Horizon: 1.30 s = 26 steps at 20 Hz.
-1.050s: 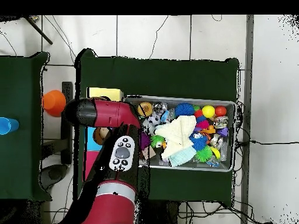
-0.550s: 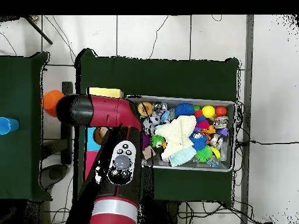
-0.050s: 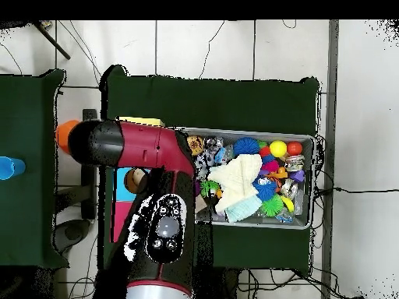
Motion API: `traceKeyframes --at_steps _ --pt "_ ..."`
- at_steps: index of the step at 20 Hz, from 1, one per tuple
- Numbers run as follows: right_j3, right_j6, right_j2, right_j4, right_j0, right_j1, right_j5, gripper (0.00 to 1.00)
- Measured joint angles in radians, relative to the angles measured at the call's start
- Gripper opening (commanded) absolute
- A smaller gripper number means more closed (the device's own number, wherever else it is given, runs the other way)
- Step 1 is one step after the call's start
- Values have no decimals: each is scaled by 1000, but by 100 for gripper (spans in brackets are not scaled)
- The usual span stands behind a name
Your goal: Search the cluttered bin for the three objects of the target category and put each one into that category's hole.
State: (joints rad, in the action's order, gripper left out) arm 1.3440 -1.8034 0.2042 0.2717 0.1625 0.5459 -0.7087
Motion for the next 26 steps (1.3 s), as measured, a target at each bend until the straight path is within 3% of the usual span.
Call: traceKeyframes --at_steps 8,17,26 --pt "27 0 -1 0 -22 28 2 0" --pt "114 0 0 -60 -64 95 8 0" --pt "126 0 0 -110 -98 137 8 0"
